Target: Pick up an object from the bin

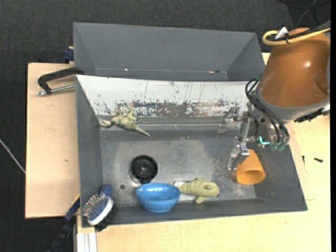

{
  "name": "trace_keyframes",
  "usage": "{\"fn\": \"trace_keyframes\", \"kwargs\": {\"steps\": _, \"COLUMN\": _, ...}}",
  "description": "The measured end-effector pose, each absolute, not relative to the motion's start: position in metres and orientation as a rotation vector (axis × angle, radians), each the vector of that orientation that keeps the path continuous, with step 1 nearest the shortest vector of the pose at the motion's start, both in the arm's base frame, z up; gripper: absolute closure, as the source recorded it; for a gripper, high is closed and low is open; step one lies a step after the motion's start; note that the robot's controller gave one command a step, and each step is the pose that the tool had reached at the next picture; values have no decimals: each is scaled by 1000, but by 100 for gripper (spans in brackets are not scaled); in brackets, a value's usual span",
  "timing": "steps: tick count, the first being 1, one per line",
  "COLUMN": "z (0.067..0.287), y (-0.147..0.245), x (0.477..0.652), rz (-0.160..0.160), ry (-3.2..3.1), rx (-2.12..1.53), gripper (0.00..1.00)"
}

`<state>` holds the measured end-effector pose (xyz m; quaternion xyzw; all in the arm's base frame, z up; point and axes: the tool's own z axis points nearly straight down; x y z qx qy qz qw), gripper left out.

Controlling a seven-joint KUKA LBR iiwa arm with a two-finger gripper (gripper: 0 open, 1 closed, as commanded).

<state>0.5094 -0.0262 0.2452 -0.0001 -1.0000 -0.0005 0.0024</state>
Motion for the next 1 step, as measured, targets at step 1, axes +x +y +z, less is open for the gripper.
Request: {"fn": "trace_keyframes", "kwargs": {"steps": 1, "z": 248, "y": -26, "x": 510, "rz": -1, "ry": -3143, "rx": 1, "gripper": 100}}
